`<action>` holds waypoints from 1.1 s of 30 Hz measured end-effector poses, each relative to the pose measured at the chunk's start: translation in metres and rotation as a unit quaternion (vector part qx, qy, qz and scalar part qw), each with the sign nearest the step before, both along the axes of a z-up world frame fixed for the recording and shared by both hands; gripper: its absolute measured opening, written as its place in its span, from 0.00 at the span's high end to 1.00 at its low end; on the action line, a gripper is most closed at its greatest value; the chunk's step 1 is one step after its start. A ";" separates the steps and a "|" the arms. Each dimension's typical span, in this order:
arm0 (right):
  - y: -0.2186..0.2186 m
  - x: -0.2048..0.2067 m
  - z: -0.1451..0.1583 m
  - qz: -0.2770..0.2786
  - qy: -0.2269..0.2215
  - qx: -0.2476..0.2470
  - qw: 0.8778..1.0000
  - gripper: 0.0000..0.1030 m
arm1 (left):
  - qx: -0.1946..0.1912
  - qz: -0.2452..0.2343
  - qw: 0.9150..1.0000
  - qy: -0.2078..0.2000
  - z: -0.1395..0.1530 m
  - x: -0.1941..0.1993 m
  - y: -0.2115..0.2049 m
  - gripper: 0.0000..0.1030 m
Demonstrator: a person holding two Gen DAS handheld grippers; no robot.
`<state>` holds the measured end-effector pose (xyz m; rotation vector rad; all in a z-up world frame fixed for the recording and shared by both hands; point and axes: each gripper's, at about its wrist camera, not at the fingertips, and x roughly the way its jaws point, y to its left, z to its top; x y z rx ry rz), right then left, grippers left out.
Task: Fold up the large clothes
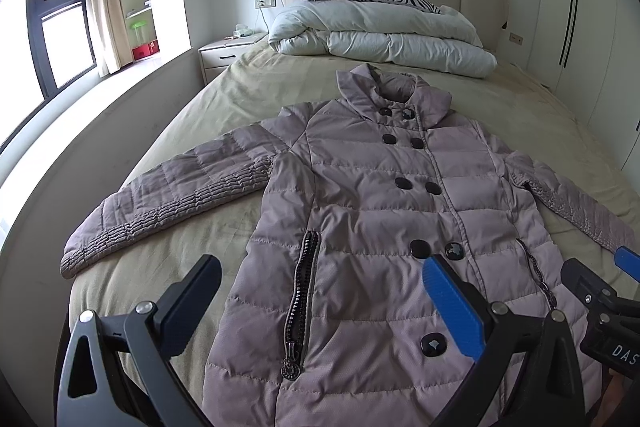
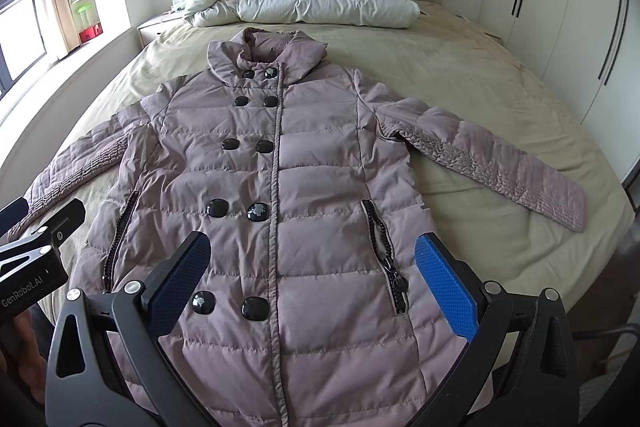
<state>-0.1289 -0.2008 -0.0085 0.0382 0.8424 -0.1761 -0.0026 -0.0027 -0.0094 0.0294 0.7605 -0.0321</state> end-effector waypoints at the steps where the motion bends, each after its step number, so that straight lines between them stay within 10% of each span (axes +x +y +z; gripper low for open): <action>1: 0.001 0.000 0.000 -0.001 0.000 0.000 1.000 0.00 | 0.000 0.000 1.000 0.000 0.000 0.000 0.000 0.00; 33: -0.002 0.000 -0.006 -0.002 0.004 0.001 1.000 0.00 | -0.003 -0.003 1.000 0.004 -0.006 -0.001 -0.005 0.00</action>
